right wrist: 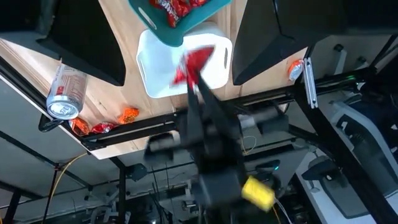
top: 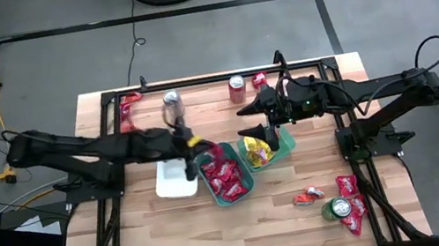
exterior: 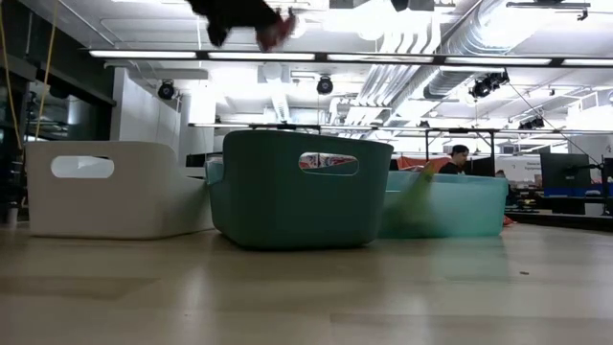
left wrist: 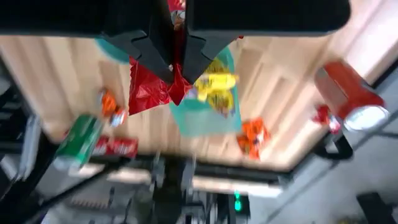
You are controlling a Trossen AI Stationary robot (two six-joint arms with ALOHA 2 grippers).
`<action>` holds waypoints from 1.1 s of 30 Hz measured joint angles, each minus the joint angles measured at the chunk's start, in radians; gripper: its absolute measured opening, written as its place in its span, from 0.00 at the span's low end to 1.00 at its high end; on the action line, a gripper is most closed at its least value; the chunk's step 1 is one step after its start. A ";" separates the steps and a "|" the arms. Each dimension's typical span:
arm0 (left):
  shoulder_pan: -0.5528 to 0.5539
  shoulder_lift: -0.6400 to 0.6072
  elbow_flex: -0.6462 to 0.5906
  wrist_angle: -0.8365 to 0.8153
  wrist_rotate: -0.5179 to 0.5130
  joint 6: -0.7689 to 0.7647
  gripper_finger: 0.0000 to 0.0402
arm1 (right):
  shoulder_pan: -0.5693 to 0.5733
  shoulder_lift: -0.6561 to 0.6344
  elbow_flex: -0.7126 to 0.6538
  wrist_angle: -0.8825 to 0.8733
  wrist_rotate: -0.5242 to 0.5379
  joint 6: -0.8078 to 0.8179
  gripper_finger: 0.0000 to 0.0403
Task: Sort candy
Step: Put the red candy into the green bin
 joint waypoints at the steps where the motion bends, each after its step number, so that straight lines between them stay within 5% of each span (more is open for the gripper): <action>1: 0.000 0.032 0.000 0.009 0.000 -0.002 0.02 | 0.000 0.000 0.000 -0.001 0.000 0.000 0.72; 10: 0.000 0.296 0.000 0.004 0.060 -0.138 0.14 | 0.000 0.000 0.000 -0.020 0.000 0.007 0.72; 17: 0.005 0.301 0.000 -0.040 0.071 -0.218 0.35 | 0.000 0.000 0.000 -0.035 0.000 0.007 0.72; 27: 0.083 -0.024 0.000 -0.056 0.092 -0.141 0.54 | -0.010 0.000 0.000 -0.039 0.032 0.083 0.72; 33: 0.157 -0.273 0.000 -0.047 0.048 -0.067 0.55 | -0.044 0.001 0.000 -0.055 0.260 0.227 0.72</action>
